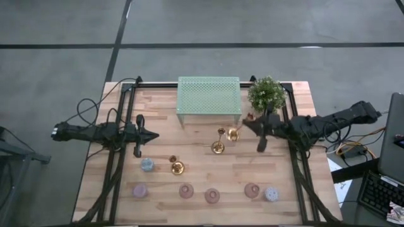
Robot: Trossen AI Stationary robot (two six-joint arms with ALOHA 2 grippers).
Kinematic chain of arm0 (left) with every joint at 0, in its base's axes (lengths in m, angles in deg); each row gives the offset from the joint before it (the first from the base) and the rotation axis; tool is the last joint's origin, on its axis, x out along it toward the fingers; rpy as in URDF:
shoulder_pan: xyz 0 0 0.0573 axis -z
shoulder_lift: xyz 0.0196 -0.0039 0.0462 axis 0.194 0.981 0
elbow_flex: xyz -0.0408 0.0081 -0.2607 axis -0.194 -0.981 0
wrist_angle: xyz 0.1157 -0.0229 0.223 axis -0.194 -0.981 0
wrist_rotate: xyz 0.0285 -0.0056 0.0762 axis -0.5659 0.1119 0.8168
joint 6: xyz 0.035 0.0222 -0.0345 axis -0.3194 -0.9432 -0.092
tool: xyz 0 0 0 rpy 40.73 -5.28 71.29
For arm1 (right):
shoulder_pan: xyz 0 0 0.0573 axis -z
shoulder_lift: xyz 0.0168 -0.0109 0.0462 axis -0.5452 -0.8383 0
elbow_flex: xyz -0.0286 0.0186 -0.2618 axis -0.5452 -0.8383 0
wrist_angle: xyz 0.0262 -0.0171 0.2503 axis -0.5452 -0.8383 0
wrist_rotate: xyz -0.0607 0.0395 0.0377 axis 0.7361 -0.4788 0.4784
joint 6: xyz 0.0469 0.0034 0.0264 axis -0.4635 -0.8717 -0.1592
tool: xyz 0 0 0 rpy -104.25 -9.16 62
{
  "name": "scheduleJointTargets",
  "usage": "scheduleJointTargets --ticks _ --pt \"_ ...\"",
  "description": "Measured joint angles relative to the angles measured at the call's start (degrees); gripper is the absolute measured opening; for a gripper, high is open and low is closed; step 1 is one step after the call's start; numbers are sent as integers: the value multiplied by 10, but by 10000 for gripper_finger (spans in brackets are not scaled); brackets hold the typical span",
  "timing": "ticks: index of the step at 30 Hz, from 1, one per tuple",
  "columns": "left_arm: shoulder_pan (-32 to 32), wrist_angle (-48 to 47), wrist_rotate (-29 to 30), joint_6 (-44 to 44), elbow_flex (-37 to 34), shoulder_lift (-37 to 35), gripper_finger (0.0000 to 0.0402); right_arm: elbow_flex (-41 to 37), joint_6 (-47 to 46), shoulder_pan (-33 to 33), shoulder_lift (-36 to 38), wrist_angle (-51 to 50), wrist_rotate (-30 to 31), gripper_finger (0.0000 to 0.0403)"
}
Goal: Pick & Place candle stick holders
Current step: Put the bottom gold candle holder on the shelf
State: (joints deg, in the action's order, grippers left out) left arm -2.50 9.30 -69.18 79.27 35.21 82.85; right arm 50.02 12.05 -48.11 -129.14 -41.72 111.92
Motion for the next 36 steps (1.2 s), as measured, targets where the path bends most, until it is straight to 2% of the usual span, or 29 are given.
scheduleJointTargets --ticks 6,13,15,20,25,31,36 --pt "0 0 0 0 0 0 10 55 -15 76 -1 -98 7 18" --pt "0 0 0 0 0 0 10 104 27 178 -3 -101 -1 18" --pt "0 0 0 0 0 0 10 116 32 215 -6 -102 -34 18" --pt "0 0 0 0 0 0 10 145 10 322 -33 -100 -177 18" --pt "0 0 0 0 0 0 10 173 9 415 -94 -102 -263 18" --pt "0 0 0 0 0 0 10 219 16 485 -177 -101 -323 18" --pt "0 0 0 0 0 0 10 258 28 519 -233 -98 -343 18"
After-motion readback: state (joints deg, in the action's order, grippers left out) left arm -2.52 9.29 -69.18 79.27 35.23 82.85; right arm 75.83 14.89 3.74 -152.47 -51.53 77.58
